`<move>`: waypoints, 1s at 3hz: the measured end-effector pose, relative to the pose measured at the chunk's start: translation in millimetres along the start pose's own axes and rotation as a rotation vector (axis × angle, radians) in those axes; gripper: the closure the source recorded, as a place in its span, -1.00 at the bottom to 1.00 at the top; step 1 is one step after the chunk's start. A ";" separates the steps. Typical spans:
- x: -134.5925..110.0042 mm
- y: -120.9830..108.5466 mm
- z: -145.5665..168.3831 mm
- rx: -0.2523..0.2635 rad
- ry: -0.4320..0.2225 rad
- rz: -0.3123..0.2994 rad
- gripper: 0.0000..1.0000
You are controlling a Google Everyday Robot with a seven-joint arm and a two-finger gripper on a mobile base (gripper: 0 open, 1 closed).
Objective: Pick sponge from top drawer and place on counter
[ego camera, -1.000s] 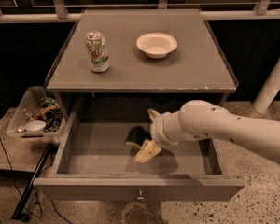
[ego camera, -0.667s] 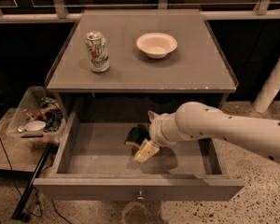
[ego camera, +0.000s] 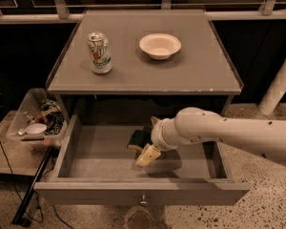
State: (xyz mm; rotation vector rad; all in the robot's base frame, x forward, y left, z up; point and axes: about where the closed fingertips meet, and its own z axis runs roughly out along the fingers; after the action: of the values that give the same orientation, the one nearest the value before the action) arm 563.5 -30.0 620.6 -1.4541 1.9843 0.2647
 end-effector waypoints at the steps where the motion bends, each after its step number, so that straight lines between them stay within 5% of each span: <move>1: 8.5 1.1 9.2 -0.012 0.010 0.020 -1.00; 2: 14.5 3.4 17.6 -0.041 0.014 0.044 -1.00; 3: 14.6 3.5 17.7 -0.042 0.014 0.044 -0.60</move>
Offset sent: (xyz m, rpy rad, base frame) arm 0.0019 -0.0030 -0.0352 0.0249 0.1045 -0.0160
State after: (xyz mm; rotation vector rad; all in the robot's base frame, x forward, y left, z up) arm 564.6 -30.9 597.5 -1.4433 2.0345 0.3179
